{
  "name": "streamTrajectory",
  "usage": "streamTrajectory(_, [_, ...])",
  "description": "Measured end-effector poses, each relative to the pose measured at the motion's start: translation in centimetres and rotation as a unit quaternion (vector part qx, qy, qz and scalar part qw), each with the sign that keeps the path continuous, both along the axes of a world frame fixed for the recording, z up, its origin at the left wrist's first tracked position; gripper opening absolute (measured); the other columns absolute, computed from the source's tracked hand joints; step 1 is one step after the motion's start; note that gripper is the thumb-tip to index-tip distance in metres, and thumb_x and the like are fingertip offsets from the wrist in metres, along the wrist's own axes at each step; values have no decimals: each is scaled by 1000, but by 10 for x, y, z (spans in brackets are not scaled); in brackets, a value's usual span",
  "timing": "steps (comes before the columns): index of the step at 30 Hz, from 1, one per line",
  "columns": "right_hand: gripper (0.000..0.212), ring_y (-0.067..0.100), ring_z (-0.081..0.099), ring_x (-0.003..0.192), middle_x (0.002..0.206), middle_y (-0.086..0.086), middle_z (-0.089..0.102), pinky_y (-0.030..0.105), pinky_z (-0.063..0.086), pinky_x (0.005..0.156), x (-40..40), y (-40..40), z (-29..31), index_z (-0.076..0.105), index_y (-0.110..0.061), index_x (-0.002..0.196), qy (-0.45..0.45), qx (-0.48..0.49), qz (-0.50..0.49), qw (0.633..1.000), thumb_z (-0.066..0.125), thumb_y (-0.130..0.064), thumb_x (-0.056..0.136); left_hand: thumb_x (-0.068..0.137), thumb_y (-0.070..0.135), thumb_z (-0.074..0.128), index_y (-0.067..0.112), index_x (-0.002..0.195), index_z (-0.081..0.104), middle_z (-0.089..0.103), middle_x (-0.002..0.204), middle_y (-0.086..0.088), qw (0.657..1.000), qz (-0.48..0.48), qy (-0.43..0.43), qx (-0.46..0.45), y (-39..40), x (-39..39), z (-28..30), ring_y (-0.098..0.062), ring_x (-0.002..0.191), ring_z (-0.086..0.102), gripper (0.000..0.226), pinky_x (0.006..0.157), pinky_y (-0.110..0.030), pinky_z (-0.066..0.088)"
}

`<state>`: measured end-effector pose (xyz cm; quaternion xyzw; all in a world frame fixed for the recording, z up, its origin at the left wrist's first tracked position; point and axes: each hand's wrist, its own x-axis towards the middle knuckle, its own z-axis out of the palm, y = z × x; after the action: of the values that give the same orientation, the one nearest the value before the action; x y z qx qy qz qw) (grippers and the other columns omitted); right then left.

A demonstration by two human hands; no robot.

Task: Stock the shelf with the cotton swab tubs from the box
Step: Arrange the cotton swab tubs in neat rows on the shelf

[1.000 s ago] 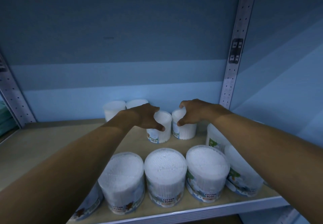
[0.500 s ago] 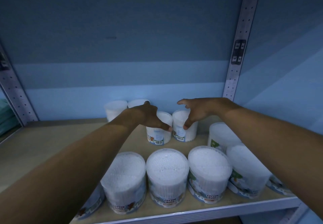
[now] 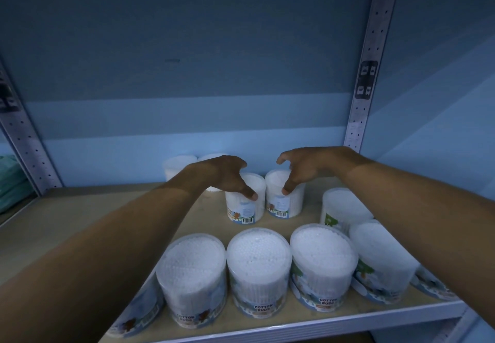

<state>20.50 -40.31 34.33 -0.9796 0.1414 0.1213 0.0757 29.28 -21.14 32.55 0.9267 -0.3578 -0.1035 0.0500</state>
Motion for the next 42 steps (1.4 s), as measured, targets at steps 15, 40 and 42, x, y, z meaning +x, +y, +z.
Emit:
streamTrajectory(15, [107,24,68,96,145,1,48,40,55,92,1,10,1,32,-31,152,9,-44,-6,999,78,-71,65,70,63,78,23,158,21,35,159,2,999,-7,19,29,-2,2,7,-20,144,37,112,115,-34,33])
streamTrajectory(40, [110,27,65,104,152,-2,40,38,57,91,4,7,1,33,-32,152,14,5,-12,1000,88,-58,61,64,68,79,12,120,63,68,111,-3,998,9,7,55,-6,-2,8,-20,85,71,80,60,-24,48])
streamTrajectory(42, [113,28,63,111,151,-2,43,38,56,94,5,5,1,30,-33,152,21,15,-7,1000,90,-55,58,65,66,80,10,123,61,67,113,-4,998,13,12,54,-7,-4,10,-20,80,70,83,56,-23,46])
